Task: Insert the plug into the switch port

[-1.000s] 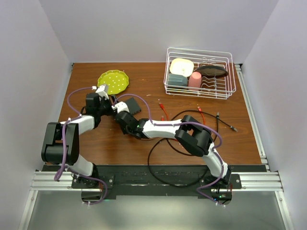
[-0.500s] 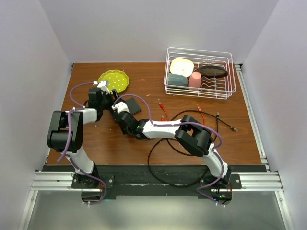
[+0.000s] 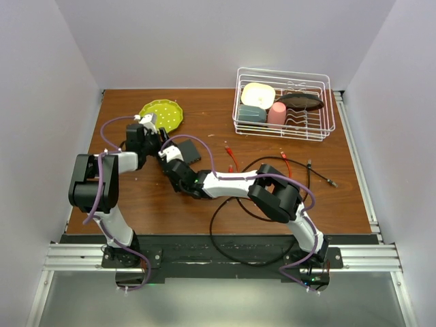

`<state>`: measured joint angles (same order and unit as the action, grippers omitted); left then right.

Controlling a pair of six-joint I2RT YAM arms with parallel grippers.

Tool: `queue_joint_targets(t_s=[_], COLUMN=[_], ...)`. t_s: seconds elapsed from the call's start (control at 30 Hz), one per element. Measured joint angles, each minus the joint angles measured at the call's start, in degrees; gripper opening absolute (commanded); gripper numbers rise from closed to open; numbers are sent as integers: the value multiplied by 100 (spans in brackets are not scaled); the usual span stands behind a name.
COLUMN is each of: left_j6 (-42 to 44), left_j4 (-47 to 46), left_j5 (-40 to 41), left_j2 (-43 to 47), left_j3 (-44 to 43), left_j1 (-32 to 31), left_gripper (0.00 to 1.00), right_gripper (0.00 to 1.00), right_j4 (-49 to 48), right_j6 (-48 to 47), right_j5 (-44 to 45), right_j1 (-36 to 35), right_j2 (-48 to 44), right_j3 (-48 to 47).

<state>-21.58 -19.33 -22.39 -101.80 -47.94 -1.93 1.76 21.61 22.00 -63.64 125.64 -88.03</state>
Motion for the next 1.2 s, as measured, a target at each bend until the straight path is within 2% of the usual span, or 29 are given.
queue_joint_targets(t_s=[0.2,0.5,0.8,0.93,1.0,1.2], left_j6=[17,-2,-195,-341,-393,-459], left_j4=[-48,-109,-516,-442,-420,-540], left_j5=[-164,-4,118,-179,-299,-378], left_j2=[2,83,479,599,601,616], left_j3=[98,273,811,968,997,1043], left_j1=[-7,-109,-136,-361,-501,-564], left_gripper=[51,42,32,27,28,48], right_gripper=[0,0,0,0,0,0], right_j4=[87,227,210,26,-2,-11], right_j6=[4,146,326,321,313,297], right_j5=[9,127,254,304,315,363], right_j1=[-48,-122,-160,-144,-140,-138], right_j2=[0,0,0,0,0,0], right_j3=[4,4,66,68,68,61])
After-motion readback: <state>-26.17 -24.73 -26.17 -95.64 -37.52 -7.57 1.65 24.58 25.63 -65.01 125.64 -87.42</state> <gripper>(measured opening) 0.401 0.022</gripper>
